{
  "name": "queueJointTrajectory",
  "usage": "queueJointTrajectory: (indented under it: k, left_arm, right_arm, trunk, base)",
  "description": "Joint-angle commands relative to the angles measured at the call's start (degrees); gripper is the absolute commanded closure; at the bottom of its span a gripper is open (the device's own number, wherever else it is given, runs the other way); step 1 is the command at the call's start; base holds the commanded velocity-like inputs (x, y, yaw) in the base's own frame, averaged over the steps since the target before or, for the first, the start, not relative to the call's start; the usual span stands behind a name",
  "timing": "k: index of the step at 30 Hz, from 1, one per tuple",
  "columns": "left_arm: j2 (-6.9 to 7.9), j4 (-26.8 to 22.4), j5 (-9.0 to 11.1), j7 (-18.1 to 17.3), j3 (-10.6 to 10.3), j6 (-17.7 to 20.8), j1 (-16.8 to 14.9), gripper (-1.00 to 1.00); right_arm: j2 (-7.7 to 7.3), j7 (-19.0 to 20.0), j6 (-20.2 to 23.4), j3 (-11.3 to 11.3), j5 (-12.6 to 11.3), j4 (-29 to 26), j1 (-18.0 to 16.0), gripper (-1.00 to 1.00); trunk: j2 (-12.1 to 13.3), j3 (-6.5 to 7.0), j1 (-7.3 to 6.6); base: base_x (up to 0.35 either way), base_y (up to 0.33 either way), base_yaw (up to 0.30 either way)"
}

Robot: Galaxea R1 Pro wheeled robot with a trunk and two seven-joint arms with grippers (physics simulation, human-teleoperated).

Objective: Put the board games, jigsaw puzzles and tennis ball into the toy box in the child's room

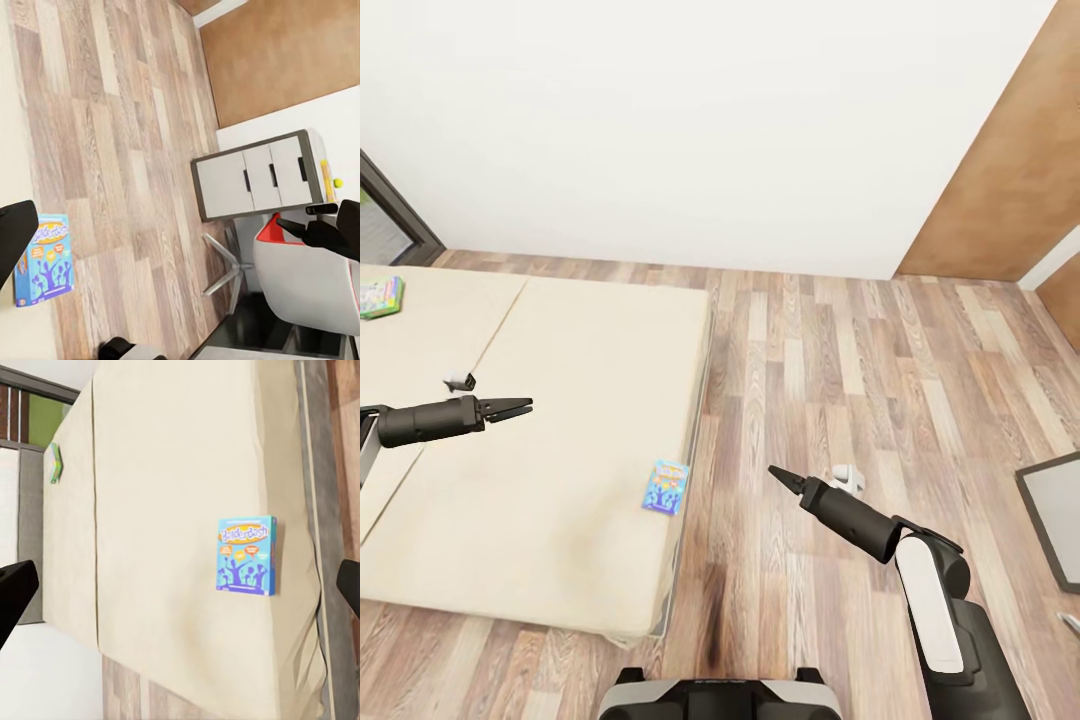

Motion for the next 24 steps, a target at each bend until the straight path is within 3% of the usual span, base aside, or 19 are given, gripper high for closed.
queueJointTrajectory:
  k: [1, 14, 24]
  left_arm:
    - [-0.01, 0.00, -0.32, -0.36, 0.12, 0.61, -0.04, -1.00]
    - [0.02, 0.00, -0.18, -0.36, 0.17, 1.09, 2.66, -1.00]
    - [0.83, 0.20, 0.69, -0.36, 0.41, 1.06, 10.94, -1.00]
  right_arm:
    - [0.07, 0.39, 0.35, -0.17, 0.26, -0.02, -0.05, -1.00]
    - [0.04, 0.45, 0.42, -0.24, 0.16, 0.07, -0.05, -1.00]
    - [-0.02, 0.48, 0.48, -0.31, 0.13, 0.02, -0.05, -1.00]
  trunk:
    - [-0.09, 0.02, 0.04]
    - [-0.09, 1.23, 0.04]
    - [-0.09, 2.15, 0.04]
  base:
    - [0.000, 0.000, 0.000]
    - [0.000, 0.000, 0.000]
    - [0.000, 0.000, 0.000]
